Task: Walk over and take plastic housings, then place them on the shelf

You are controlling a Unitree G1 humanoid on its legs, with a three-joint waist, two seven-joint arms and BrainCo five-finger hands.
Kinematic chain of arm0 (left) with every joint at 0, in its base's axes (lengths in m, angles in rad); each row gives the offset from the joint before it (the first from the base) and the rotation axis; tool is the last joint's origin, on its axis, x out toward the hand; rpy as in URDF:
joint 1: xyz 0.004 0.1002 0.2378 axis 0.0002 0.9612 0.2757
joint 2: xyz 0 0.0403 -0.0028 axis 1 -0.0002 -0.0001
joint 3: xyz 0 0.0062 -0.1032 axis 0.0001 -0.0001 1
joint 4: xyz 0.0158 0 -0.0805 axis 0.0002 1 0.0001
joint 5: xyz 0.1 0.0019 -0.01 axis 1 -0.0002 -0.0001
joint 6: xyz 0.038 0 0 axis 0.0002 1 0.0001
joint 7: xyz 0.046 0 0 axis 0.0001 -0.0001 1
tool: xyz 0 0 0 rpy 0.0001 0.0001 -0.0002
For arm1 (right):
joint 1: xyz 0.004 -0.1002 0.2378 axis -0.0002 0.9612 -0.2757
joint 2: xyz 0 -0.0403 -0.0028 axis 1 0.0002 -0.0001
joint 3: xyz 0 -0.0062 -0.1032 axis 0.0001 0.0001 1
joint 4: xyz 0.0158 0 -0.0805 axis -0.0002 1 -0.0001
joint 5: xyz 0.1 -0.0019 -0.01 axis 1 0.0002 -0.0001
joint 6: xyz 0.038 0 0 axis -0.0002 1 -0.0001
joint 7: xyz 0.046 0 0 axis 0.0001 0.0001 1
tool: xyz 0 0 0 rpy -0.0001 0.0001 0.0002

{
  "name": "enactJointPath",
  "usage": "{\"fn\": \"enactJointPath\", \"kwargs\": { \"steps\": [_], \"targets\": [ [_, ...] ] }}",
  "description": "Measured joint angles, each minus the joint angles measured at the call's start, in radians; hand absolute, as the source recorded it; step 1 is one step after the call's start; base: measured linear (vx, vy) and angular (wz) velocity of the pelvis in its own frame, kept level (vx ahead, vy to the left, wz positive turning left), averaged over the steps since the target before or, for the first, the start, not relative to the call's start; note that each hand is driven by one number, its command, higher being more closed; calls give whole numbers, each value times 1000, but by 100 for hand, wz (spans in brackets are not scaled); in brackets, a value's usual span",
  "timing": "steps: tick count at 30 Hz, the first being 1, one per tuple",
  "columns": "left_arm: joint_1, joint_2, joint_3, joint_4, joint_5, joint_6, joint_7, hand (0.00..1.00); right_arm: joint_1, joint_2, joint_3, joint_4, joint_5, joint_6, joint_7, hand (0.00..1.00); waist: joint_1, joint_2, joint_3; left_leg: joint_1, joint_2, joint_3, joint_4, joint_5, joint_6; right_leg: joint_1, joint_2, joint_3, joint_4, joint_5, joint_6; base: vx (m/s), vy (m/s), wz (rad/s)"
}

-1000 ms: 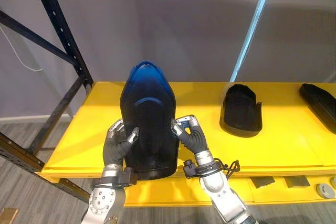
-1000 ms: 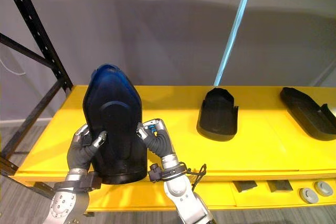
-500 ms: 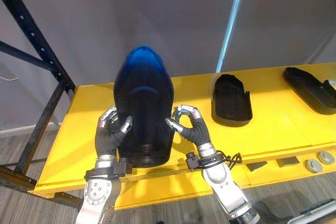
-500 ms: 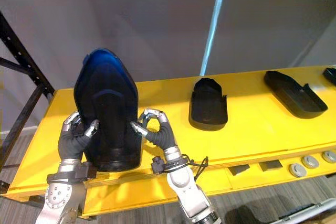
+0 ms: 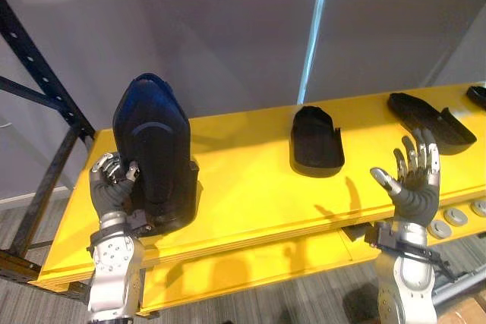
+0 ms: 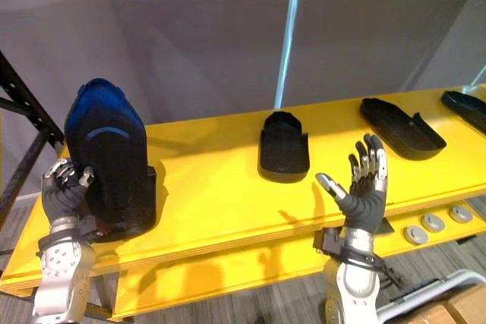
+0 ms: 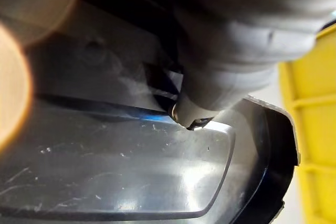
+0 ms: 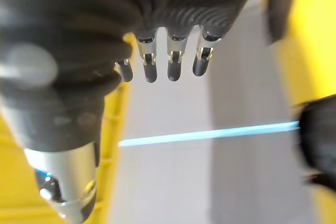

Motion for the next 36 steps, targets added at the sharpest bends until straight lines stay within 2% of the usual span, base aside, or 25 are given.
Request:
{"fn": "enactJointPath", "kwargs": {
  "steps": [2, 4, 7, 9, 13, 15, 16, 21, 26, 33, 35, 36],
  "targets": [
    [-84, 63, 6, 102, -47, 4, -11, 100, 44, 1, 9, 0, 0, 0, 17, 0, -11, 2, 19, -17, 5, 11, 0, 4, 2, -23, 3, 10, 1, 7, 6, -15, -8, -24],
    [-198, 161, 2, 255, -117, 21, -31, 100, 73, 2, 40, 1, 4, 0, 39, 0, -23, 3, 45, -40, 11, 29, 4, 14, 8, -58, 7, 32, 16, 10, 7, -3, -3, -27],
    [-298, 252, -43, 382, -162, 36, -46, 100, 93, 3, 76, 2, 9, 0, 58, 0, -24, 2, 78, -57, 16, 50, 5, 16, 9, -95, 10, 57, 36, 12, 7, 1, -3, -24],
    [-375, 325, -95, 476, -194, 51, -82, 100, 103, 4, 94, 3, 9, 0, 71, 0, -26, -1, 111, -68, 19, 64, 5, 17, 9, -121, 10, 72, 48, 12, 7, 11, -5, -19],
    [-449, 402, -156, 608, -202, 79, -119, 100, 104, 4, 123, 4, 9, 0, 80, 0, -31, -2, 143, -73, 24, 75, 5, 16, 8, -137, 13, 90, 52, 11, 7, 22, -11, -16],
    [-472, 430, -191, 656, -195, 92, -141, 100, 104, 3, 123, 4, 8, 0, 81, 0, -24, -2, 155, -77, 29, 91, 5, 14, 5, -155, 17, 109, 61, 10, 7, 17, -11, -19],
    [-481, 435, -196, 682, -193, 102, -152, 0, 104, 2, 125, 5, 8, 0, 82, 0, -23, -2, 160, -77, 30, 95, 5, 14, 5, -159, 18, 111, 67, 8, 7, 15, -9, -14],
    [-527, 479, -228, 747, -89, 110, -189, 0, 116, 1, 145, 5, 8, 0, 108, 0, -25, -6, 171, -80, 36, 101, 5, 15, -1, -178, 21, 121, 92, -1, 2, 14, -6, -5],
    [-541, 492, -228, 767, -5, 120, -181, 0, 139, 1, 165, 6, 8, -2, 120, 0, -27, -8, 175, -79, 38, 109, 5, 15, -3, -190, 22, 132, 108, -4, 1, 13, -2, -5],
    [-565, 487, -227, 767, -4, 151, -143, 0, 146, 8, 204, 6, -6, -2, 131, 0, -31, -19, 183, -69, 37, 115, 5, 16, -2, -186, 21, 137, 115, -4, 1, 7, -1, -1],
    [-565, 466, -226, 687, -17, 169, -136, 0, 148, 8, 219, 6, -6, -2, 131, 0, -28, -23, 186, -60, 36, 106, 5, 18, 0, -172, 22, 129, 113, -4, 1, 23, -4, 11],
    [-559, 440, -217, 577, -68, 168, -120, 0, 144, 7, 236, 6, -15, -2, 134, 100, -21, -27, 188, -55, 33, 100, 5, 18, 0, -161, 21, 123, 111, -4, 1, 22, -2, 18]
  ]
}}
